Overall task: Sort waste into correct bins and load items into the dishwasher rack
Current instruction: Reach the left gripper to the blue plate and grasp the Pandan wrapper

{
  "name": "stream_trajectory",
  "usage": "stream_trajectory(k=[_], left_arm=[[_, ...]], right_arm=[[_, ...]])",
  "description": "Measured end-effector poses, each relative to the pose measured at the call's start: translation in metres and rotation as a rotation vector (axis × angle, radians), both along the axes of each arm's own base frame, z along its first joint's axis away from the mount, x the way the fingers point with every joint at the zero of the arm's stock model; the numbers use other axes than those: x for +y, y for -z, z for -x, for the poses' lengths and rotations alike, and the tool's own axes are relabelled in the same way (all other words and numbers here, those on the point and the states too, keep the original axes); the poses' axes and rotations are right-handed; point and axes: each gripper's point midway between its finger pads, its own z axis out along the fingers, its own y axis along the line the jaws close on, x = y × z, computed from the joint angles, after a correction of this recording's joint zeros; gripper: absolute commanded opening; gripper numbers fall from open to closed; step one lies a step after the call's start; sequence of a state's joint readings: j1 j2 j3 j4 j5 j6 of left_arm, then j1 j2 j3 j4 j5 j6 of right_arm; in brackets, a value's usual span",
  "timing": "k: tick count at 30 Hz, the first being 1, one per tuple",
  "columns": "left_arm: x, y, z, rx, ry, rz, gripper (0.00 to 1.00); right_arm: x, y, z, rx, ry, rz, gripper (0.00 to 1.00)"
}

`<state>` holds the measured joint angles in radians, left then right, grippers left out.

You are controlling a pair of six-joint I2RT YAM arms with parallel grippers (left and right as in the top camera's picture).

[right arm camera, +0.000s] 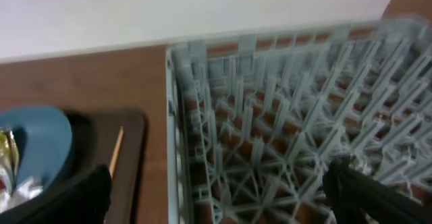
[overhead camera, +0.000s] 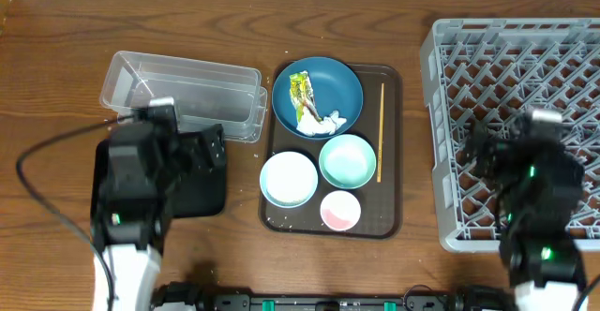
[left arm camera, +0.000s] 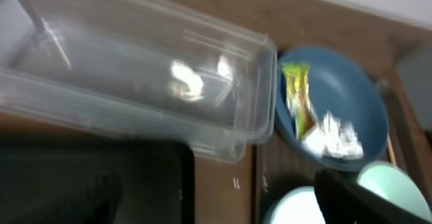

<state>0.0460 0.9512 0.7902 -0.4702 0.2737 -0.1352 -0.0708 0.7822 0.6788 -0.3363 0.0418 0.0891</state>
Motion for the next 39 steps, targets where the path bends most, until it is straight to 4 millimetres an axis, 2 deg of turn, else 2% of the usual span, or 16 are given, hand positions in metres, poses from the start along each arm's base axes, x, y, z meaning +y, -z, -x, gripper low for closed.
stream_trajectory(k=[6, 9, 12, 15, 21, 27, 30, 34, 36, 39], left_arm=[[-0.003, 0.018, 0.007, 0.225, 0.011, 0.021, 0.93], [-0.003, 0.037, 0.019, 0.332, 0.007, 0.024, 0.93], [-0.003, 0.044, 0.021, 0.365, 0.008, 0.026, 0.93], [-0.004, 0.040, 0.012, 0.331, 0.011, 0.029, 0.93], [-0.014, 0.016, -0.015, 0.201, 0.052, 0.048, 0.91], [-0.048, -0.020, -0.058, 0.092, 0.154, 0.033, 0.91], [-0.066, -0.025, -0.077, 0.081, 0.197, 0.011, 0.91], [-0.100, -0.017, -0.102, 0.081, 0.277, -0.024, 0.91], [-0.120, -0.006, -0.111, 0.083, 0.318, -0.033, 0.90], [-0.146, 0.024, -0.115, 0.130, 0.374, -0.047, 0.86]], right_arm=[[-0.001, 0.018, -0.018, 0.178, 0.001, -0.015, 0.99], [-0.001, 0.033, -0.020, 0.234, 0.001, -0.019, 0.99], [-0.001, 0.035, -0.022, 0.239, -0.002, -0.021, 0.99], [0.001, 0.031, -0.024, 0.222, -0.013, -0.027, 0.99], [0.003, 0.030, -0.025, 0.217, -0.022, -0.032, 0.99], [0.003, 0.030, -0.025, 0.216, -0.022, -0.032, 0.99], [0.003, 0.030, -0.025, 0.217, -0.023, -0.032, 0.99], [0.003, 0.030, -0.025, 0.217, -0.024, -0.033, 0.99], [0.003, 0.030, -0.025, 0.217, -0.025, -0.034, 0.99], [0.004, 0.031, -0.025, 0.217, -0.025, -0.034, 0.99]])
